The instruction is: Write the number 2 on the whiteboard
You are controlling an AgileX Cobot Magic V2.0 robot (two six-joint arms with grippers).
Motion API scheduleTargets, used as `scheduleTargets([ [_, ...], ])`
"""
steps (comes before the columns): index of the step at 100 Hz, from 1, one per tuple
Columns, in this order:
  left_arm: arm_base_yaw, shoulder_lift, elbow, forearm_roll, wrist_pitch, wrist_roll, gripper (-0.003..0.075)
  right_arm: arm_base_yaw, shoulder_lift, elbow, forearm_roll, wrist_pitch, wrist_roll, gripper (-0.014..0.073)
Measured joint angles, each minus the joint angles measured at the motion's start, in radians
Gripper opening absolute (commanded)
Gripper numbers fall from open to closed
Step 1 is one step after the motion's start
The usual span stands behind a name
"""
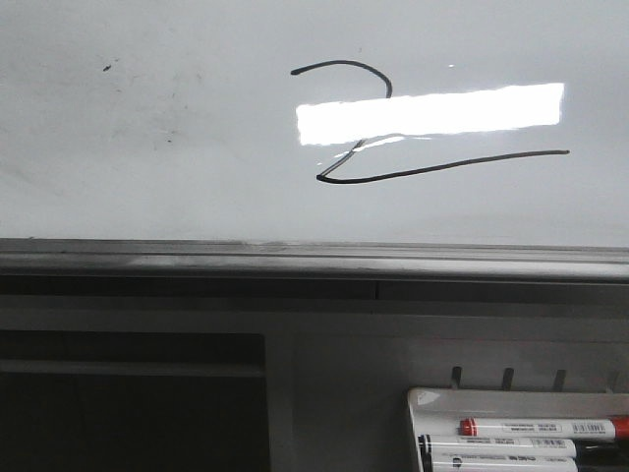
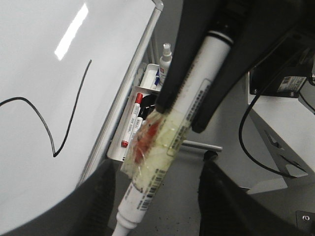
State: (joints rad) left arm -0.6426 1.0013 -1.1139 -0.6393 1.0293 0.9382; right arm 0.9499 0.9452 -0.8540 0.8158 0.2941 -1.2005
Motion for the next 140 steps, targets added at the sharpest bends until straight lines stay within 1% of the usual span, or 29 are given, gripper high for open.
scheduleTargets([
  [28,0.0,0.068,0.0,0.0,0.001,0.0,0.0159,0.0,0.0,0.0,0.0,0.003,-0.002,-0.0062],
  [36,0.0,0.081,0.0,0.002,0.005,0.011,0.0095,0.0,0.0,0.0,0.0,0.01,-0.002,-0.0062],
  [46,0.0,0.088,0.0,0.007,0.023,0.038,-0.0018,0.0,0.0,0.0,-0.002,0.022,-0.002,-0.0062],
  [53,0.0,0.09,0.0,0.011,0.033,0.059,-0.002,0.0,0.002,0.0,-0.002,0.031,-0.002,-0.006],
  [57,0.0,0.09,0.0,0.013,0.032,0.067,-0.002,0.0,0.002,0.0,-0.002,0.032,-0.002,-0.0044],
  [60,0.0,0.09,0.0,0.013,0.032,0.072,-0.002,0.0,0.002,0.0,-0.002,0.032,-0.002,-0.002],
  [67,0.0,0.09,0.0,0.013,0.032,0.077,-0.002,0.0,0.002,0.0,-0.002,0.03,0.0,0.0098],
  [69,0.0,0.09,0.0,0.013,0.03,0.077,-0.002,0.0,0.002,0.0,-0.002,0.025,0.0,0.0164],
  [71,0.0,0.09,0.0,0.013,0.025,0.077,-0.002,0.0,0.002,0.0,-0.002,0.018,0.0,0.02],
  [72,0.0,0.09,0.0,0.013,0.02,0.074,-0.002,0.0,0.002,0.0,-0.002,0.014,0.0,0.0236],
  [74,0.0,0.09,0.0,0.013,0.014,0.067,-0.002,0.0,0.002,0.0,-0.002,0.0,0.0,0.0272],
  [77,-0.001,0.09,0.0,0.003,0.001,0.056,-0.002,-0.004,0.002,0.0,-0.002,-0.026,0.003,0.0353],
  [79,-0.003,0.09,0.0,-0.005,-0.009,0.045,-0.002,-0.008,-0.001,0.0,-0.002,-0.049,0.008,0.0394],
  [81,-0.003,0.09,0.002,-0.011,-0.024,0.032,-0.002,-0.013,-0.003,0.0,-0.002,-0.069,0.015,0.0418],
  [82,-0.003,0.09,0.004,-0.015,-0.03,0.027,-0.002,-0.014,-0.008,0.0,-0.002,-0.075,0.017,0.0447],
  [88,0.004,0.09,0.02,-0.02,-0.094,-0.018,-0.002,-0.036,-0.028,0.0,0.0,-0.113,0.042,0.0476],
  [97,0.036,0.09,0.07,-0.024,-0.199,-0.079,-0.002,-0.08,-0.079,0.002,0.004,-0.131,0.095,0.0453],
  [102,0.066,0.09,0.106,-0.032,-0.282,-0.113,-0.002,-0.111,-0.111,0.01,0.006,-0.131,0.121,0.0423],
  [109,0.105,0.09,0.163,-0.081,-0.381,-0.133,-0.002,-0.149,-0.159,0.032,0.008,-0.127,0.139,0.0369],
  [115,0.13,0.09,0.212,-0.157,-0.46,-0.14,-0.002,-0.176,-0.198,0.066,0.011,-0.123,0.145,0.0284],
  [117,0.137,0.091,0.227,-0.184,-0.488,-0.14,-0.002,-0.185,-0.212,0.078,0.011,-0.123,0.147,0.0235],
  [119,0.143,0.093,0.241,-0.209,-0.517,-0.14,-0.002,-0.193,-0.224,0.086,0.011,-0.123,0.147,0.0209],
  [124,0.155,0.099,0.265,-0.267,-0.578,-0.137,-0.002,-0.207,-0.25,0.121,0.011,-0.123,0.147,0.0087],
  [126,0.157,0.102,0.272,-0.29,-0.602,-0.131,-0.002,-0.212,-0.259,0.129,0.011,-0.121,0.149,0.0055],
  [131,0.161,0.115,0.281,-0.336,-0.648,-0.113,-0.002,-0.219,-0.278,0.16,0.011,-0.119,0.15,-0.0076],
  [140,0.163,0.144,0.284,-0.41,-0.705,-0.063,-0.002,-0.221,-0.3,0.197,0.014,-0.118,0.153,-0.0075],
])
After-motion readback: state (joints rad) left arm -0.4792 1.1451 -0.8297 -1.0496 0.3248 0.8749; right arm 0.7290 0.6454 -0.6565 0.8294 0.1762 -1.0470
